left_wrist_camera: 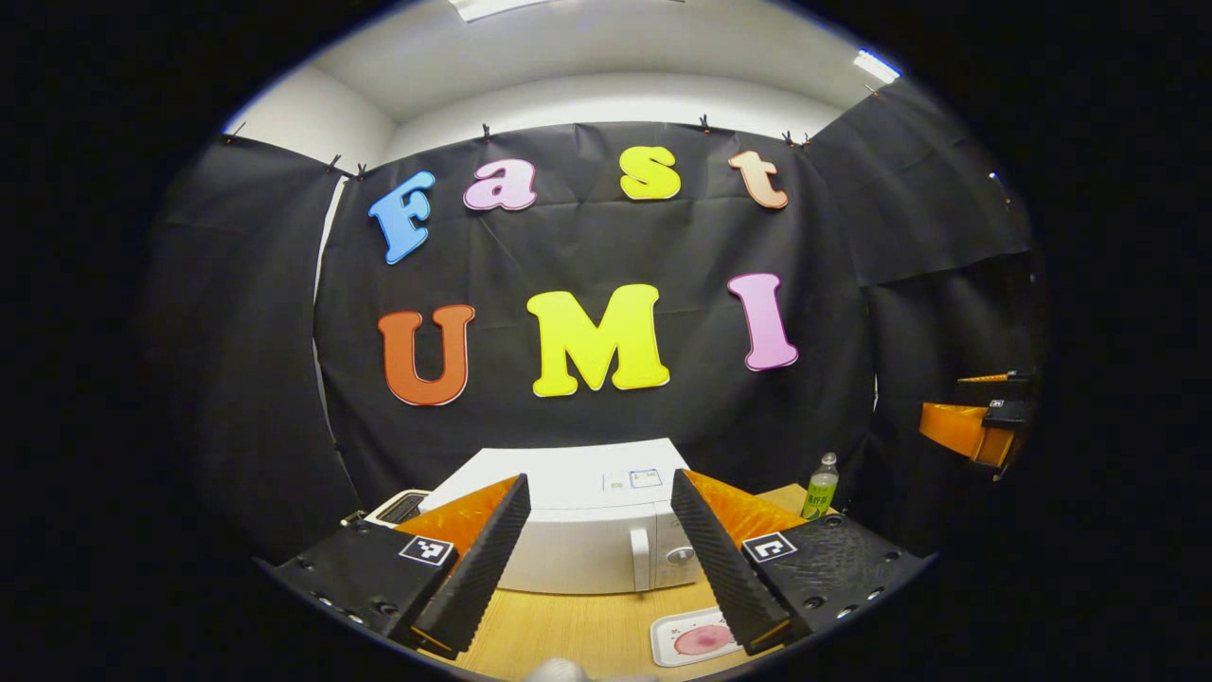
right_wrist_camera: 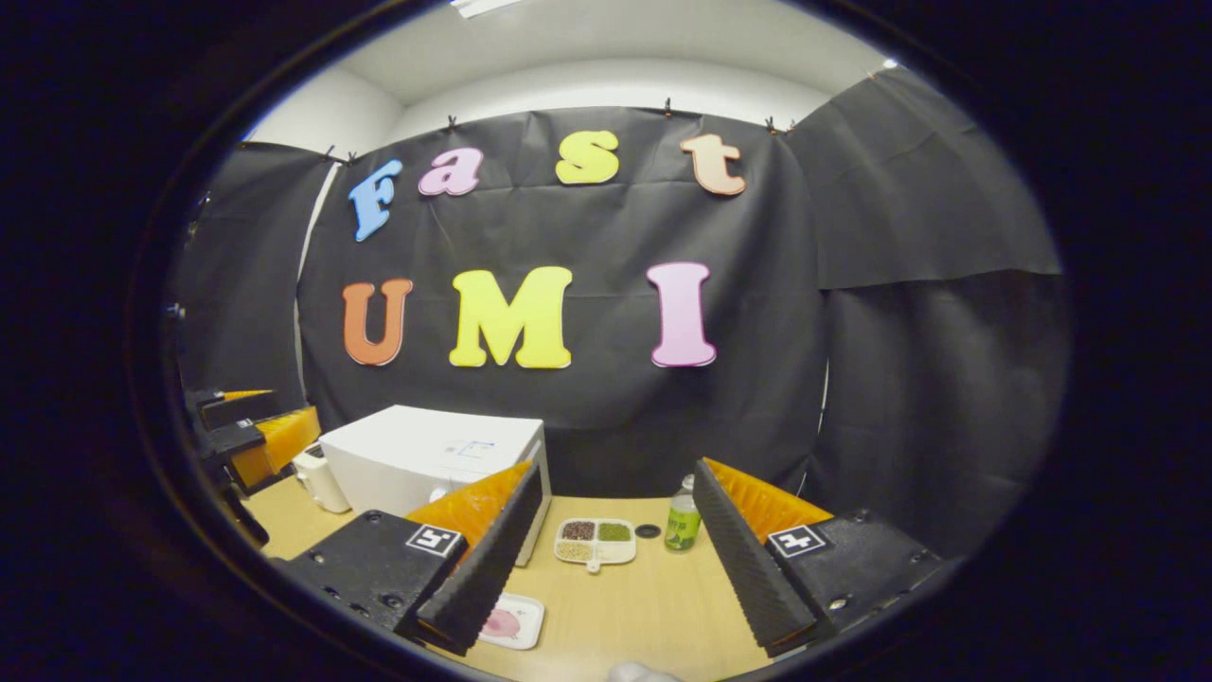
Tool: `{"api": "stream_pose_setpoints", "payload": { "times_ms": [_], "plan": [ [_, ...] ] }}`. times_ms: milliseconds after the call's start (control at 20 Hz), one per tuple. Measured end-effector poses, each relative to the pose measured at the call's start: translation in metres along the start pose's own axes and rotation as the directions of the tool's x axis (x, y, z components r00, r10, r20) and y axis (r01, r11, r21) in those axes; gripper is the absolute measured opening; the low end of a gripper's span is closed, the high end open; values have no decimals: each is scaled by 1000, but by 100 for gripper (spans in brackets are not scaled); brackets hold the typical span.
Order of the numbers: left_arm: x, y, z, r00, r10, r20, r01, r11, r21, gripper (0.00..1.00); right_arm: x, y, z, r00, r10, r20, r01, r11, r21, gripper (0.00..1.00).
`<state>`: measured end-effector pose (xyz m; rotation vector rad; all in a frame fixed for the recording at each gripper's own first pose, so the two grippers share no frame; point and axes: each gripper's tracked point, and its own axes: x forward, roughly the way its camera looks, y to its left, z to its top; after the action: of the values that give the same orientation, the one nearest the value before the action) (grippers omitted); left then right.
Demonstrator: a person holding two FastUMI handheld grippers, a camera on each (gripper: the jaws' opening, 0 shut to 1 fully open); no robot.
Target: Open the microwave oven with the left hand, put the food in, and close the microwave oven.
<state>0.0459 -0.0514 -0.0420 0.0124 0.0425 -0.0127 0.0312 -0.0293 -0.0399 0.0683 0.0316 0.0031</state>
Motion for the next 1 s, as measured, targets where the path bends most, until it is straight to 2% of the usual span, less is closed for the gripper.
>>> {"api": "stream_pose_setpoints", "payload": {
  "times_ms": [50, 100, 200, 250, 300, 350, 450, 500, 600, 650, 700, 750, 800, 850, 900, 950, 1000],
  "plan": [
    [1, -2, 0, 1000, -10, 3, 10, 1000, -3, 93, -2, 0, -1, 1000, -3, -5, 3, 1000, -1, 96],
    [1, 0, -1, 1000, -6, 3, 6, 1000, -3, 92, -1, 1, -2, 1000, -6, -4, 6, 1000, -4, 100],
    [3, 1, -7, 1000, -7, -9, 7, 1000, -2, 83, -1, 4, -1, 1000, -7, -3, 7, 1000, -14, 96],
    [5, 0, -9, 1000, -12, -8, 12, 1000, -9, 69, -2, 5, 0, 1000, -6, -3, 6, 1000, -20, 100],
    [7, -3, -11, 1000, -21, -4, 21, 1000, -22, 55, -1, 6, 0, 1000, -4, -2, 4, 1000, -27, 96],
    [11, -7, -15, 999, -33, -5, 33, 999, -31, 49, -1, 7, 1, 1000, -2, -2, 2, 999, -33, 100],
    [15, -5, -25, 999, -28, -19, 28, 999, -36, 37, 1, 7, -1, 1000, 1, -8, -1, 999, -44, 96],
    [19, -6, -32, 999, -25, -25, 24, 999, -41, 27, 1, 6, -2, 1000, 0, -9, 0, 999, -48, 96],
    [32, -11, -54, 999, -21, -48, 19, 999, -37, 59, 2, 6, -5, 1000, 1, -19, -2, 999, -51, 96],
    [39, -16, -69, 998, -24, -59, 22, 999, -34, 56, 1, 5, -6, 1000, 2, -23, -3, 999, -52, 96],
    [46, -20, -82, 997, -30, -70, 28, 999, -31, 59, 3, 5, -7, 1000, 2, -27, -4, 998, -58, 100],
    [56, -25, -98, 996, -35, -83, 33, 999, -24, 64, 3, 5, -9, 999, 2, -33, -4, 998, -67, 96],
    [65, -30, -116, 994, -40, -102, 38, 999, -22, 65, 4, 5, -11, 999, 4, -42, -7, 997, -77, 96],
    [78, -35, -136, 991, -45, -124, 43, 999, -18, 58, 4, 5, -12, 999, 5, -51, -9, 996, -89, 100],
    [89, -40, -156, 988, -52, -146, 49, 998, -25, 58, 4, 4, -15, 998, 5, -60, -11, 995, -101, 96],
    [101, -44, -174, 984, -52, -168, 47, 998, -34, 66, 4, 5, -15, 998, 6, -67, -13, 994, -111, 96],
    [111, -45, -189, 980, -49, -191, 41, 998, -43, 66, 4, 5, -16, 997, 6, -71, -15, 993, -121, 100]
  ]
}}
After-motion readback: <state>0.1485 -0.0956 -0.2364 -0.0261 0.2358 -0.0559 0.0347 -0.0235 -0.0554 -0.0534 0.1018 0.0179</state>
